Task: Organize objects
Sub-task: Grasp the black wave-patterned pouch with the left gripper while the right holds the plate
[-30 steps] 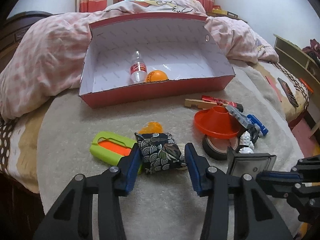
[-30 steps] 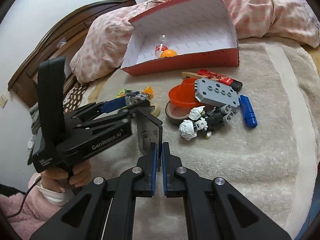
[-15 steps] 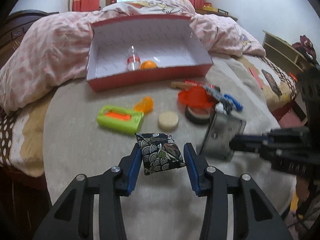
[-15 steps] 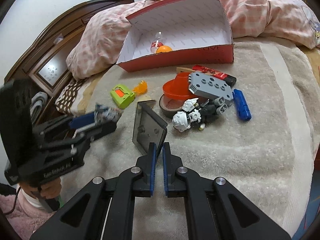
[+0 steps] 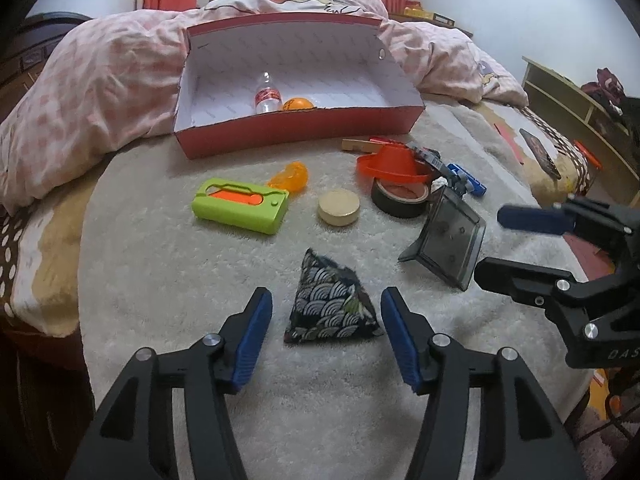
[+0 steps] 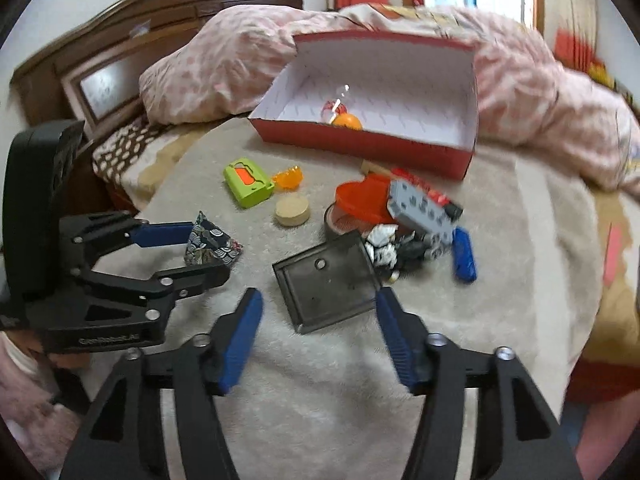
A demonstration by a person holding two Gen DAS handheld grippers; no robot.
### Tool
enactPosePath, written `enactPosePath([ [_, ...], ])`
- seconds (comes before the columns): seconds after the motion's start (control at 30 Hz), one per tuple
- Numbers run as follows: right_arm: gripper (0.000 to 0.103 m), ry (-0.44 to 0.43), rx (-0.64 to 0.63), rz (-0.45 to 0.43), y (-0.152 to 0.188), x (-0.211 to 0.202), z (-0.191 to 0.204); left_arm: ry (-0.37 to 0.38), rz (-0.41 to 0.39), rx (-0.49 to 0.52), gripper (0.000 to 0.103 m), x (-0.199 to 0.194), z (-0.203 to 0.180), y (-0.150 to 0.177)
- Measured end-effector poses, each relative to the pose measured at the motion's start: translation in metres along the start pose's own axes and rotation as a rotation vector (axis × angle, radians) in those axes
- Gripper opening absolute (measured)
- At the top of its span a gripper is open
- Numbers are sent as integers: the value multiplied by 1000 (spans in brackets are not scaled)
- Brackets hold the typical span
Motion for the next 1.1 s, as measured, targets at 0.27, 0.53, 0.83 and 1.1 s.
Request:
enactPosePath([
  [0.27,68,70,-130,31,-2,28,3,8,10,-26,59,3,5,5],
  [0.53,67,16,-113,83,8,31,10,-7,0,-77,59,4,16,4],
  [0.83,67,24,-82,72,3,39,19,-12,7,-88,59,8,17,4],
  [1.1,68,18,-31,45,4,51,14,-54,2,-88,60,17,22,-1],
])
Point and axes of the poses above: each gripper's, at about its wrist camera, not at the fingertips, and x roughly the way its jaws point, z to its left, y to its underside, the point moved 9 cm from there along x, roughly the way its jaws point, and after that the axes turned 5 degrees about y, right-handed, at the moved point
